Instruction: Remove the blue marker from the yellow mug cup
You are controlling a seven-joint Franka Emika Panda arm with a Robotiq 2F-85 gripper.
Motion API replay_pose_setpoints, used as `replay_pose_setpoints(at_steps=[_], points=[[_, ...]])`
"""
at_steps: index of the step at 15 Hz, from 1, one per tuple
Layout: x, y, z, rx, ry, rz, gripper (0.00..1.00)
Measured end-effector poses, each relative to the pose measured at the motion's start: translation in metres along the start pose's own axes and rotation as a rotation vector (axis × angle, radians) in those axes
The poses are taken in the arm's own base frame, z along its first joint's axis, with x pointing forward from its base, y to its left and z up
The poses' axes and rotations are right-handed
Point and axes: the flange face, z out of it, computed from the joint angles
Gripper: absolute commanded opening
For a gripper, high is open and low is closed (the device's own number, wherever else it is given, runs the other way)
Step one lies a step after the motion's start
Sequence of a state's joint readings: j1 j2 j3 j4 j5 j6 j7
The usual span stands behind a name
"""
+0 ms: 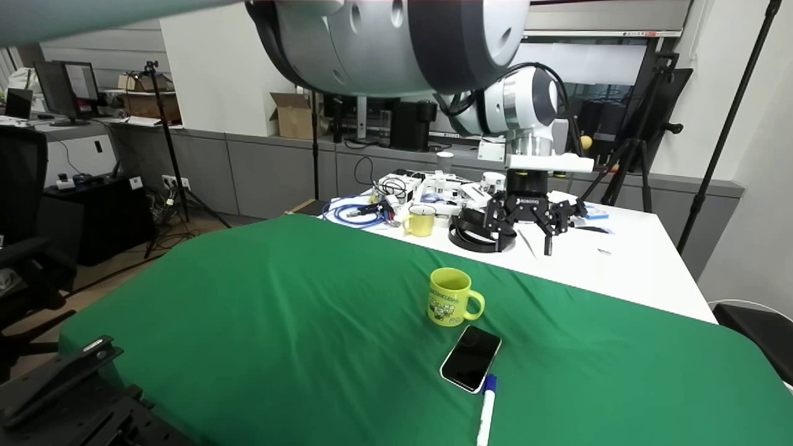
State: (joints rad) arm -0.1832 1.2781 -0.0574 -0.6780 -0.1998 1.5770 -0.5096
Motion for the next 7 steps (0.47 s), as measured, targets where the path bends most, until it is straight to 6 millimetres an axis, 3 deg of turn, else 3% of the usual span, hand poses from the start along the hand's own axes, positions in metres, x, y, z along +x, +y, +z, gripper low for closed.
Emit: replay_pose_setpoints(at_steps=[3, 7], points=[[0.008, 0.003, -0.024, -0.067, 0.115, -0.002, 1.00], [0.009, 0.003, -0.027, -0.079, 0.138, -0.003, 1.00]])
